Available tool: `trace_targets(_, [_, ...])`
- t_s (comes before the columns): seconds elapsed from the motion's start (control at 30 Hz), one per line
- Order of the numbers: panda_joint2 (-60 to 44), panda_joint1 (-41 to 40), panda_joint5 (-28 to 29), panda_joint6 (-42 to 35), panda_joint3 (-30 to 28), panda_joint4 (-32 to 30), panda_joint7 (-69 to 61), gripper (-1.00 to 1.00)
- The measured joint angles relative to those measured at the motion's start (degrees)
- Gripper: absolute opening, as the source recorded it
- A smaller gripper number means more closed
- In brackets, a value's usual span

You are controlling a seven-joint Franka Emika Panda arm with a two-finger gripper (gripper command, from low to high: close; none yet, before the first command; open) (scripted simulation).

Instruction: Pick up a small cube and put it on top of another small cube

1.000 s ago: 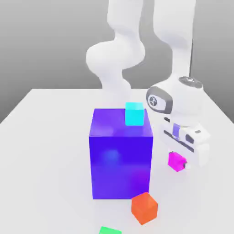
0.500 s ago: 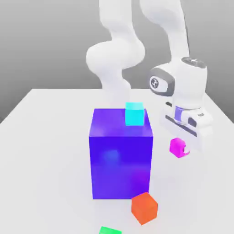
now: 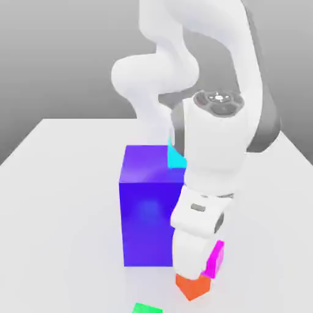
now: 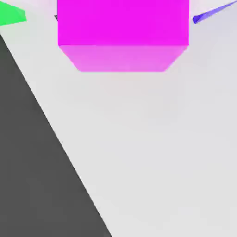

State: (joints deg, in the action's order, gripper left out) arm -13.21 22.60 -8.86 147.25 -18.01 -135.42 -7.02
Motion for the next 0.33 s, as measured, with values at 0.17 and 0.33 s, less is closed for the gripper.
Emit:
trace_targets(0.17, [-7.6, -4.2, -4.3, 1.1, -1.3, 6.0, 1.8, -1.00])
trace_targets(0.33, [-10.9, -5.5, -6.3, 3.9, 0.2, 6.5, 0.6, 1.00])
